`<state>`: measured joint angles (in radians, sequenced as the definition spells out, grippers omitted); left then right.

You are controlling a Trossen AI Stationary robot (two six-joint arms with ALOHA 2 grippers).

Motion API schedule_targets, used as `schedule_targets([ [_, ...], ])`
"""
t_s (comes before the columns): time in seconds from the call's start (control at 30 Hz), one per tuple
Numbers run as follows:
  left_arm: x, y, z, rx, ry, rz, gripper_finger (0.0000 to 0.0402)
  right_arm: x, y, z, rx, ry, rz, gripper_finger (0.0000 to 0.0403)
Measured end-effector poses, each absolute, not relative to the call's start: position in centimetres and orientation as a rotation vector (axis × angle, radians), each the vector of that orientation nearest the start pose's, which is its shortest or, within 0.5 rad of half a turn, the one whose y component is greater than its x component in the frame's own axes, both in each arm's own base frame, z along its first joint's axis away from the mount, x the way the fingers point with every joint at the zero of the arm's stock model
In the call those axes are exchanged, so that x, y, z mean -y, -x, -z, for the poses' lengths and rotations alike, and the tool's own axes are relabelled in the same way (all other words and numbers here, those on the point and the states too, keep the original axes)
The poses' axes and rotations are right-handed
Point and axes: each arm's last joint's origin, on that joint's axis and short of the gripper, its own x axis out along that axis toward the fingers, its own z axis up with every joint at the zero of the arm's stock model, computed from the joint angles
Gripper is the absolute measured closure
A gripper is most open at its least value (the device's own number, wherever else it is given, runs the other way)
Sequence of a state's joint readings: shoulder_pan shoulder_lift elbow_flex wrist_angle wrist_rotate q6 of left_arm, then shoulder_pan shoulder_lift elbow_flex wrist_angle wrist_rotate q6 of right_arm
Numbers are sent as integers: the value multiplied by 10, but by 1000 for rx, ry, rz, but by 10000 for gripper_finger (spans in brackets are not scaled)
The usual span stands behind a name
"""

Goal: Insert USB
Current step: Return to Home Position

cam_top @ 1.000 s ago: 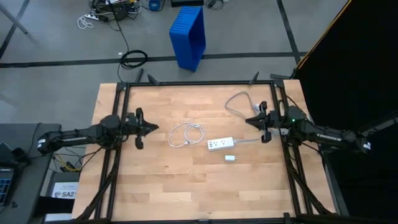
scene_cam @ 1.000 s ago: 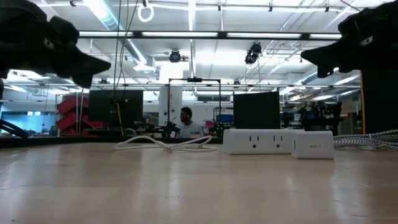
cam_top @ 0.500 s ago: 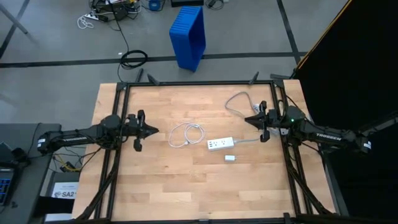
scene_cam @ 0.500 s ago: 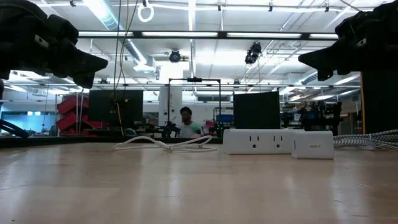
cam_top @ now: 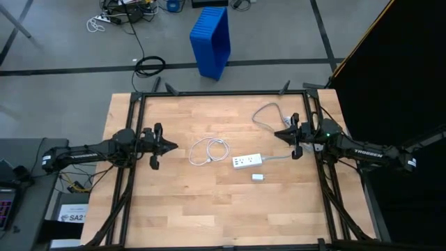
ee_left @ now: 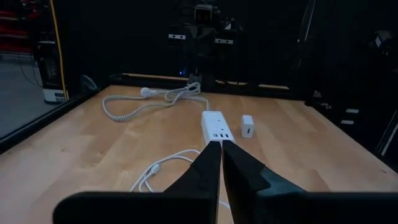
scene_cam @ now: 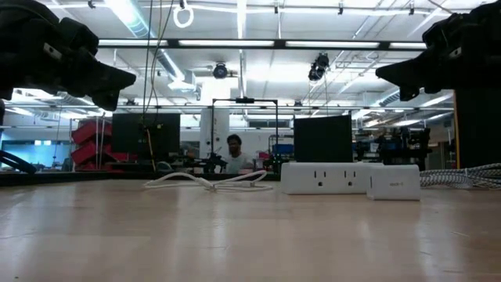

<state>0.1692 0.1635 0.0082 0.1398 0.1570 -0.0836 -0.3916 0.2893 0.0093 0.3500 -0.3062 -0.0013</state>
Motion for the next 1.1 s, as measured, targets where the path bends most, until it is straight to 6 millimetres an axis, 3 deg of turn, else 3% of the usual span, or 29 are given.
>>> schedule_targets([
  [1.1,-14,-106,-166,-15,86,-12,401,36,-109,-175,65,26,86,402],
])
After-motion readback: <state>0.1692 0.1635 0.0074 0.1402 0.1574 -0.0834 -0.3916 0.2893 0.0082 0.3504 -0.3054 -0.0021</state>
